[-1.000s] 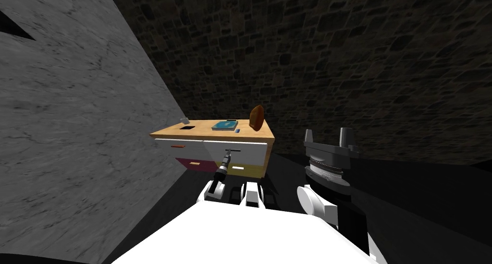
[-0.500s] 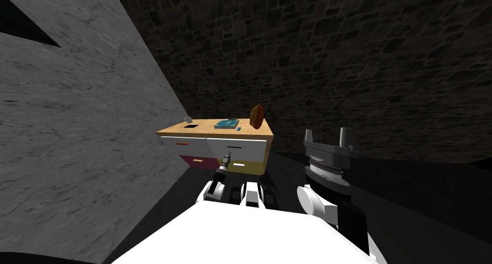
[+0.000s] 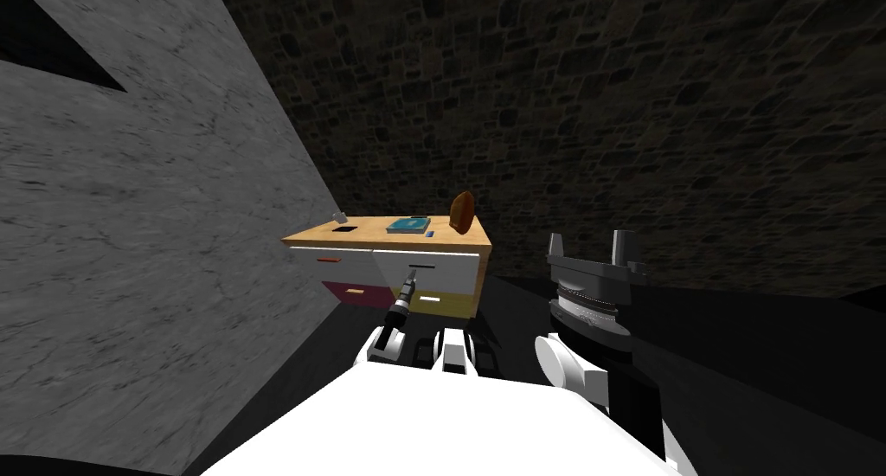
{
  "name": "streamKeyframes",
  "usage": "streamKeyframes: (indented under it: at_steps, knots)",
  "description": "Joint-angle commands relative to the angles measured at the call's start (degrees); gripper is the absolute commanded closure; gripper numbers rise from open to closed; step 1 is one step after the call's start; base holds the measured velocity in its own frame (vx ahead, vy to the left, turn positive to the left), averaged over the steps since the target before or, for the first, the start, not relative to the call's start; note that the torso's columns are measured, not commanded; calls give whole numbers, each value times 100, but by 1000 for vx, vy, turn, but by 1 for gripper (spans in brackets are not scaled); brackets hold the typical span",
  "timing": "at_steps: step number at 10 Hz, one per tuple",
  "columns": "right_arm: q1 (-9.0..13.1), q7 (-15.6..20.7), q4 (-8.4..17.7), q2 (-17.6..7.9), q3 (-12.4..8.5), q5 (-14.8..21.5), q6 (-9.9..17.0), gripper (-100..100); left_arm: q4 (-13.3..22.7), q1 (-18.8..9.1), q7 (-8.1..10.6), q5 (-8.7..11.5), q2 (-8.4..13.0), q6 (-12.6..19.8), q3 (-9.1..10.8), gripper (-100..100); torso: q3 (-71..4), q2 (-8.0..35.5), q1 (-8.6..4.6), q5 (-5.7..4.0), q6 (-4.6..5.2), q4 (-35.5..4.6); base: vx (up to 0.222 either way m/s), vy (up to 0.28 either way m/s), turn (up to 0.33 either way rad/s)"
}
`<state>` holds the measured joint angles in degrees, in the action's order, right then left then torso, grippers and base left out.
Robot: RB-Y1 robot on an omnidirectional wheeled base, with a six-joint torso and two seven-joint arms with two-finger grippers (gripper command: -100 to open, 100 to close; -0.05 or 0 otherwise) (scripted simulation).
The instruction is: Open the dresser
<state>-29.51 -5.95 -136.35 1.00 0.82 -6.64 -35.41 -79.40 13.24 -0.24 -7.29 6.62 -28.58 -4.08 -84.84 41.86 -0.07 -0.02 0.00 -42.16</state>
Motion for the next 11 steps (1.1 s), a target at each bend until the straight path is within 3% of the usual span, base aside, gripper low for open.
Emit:
streamKeyframes:
  at_steps: [1, 2, 3, 4, 9, 10, 11]
  knots:
    - [0, 0, 0, 0, 0, 0, 0, 0, 55, -28, -4, 12, -15, -13, 14, -100, 20, 30, 2, 0, 0, -9, 92, -15, 0]
    - [2, 0, 0, 0, 0, 0, 0, 0, -46, -103, 18, 20, 4, 156, 35, -100, 47, 77, 11, 3, 0, -21, 102, -9, -21]
    - [2, 0, 1, 0, 0, 0, 1, 0, 24, -80, 2, 17, -10, 52, 28, -100, 48, 71, 13, 3, 1, -23, 64, -4, -6]
    - [2, 0, 1, 0, 0, 0, 1, 0, 18, -89, 4, 17, -10, 74, 30, 100, 44, 70, 12, 3, -1, -20, 11, -1, 2]
    - [5, 0, 2, 0, 1, 0, 2, 0, -195, 48, 55, -1, 46, 143, -35, 100, 27, 41, 11, 3, 0, -12, -163, -3, 18]
    - [4, 0, 2, 0, 0, 0, 1, 0, -68, 8, 36, 9, 15, 83, -10, -100, 5, 3, 8, 2, 1, -3, 74, -10, -21]
    - [2, 0, 1, 0, 0, 0, 1, 0, -34, -4, 30, 12, 6, 65, -3, -100, -18, -34, 2, 1, 1, 8, 166, -4, -13]
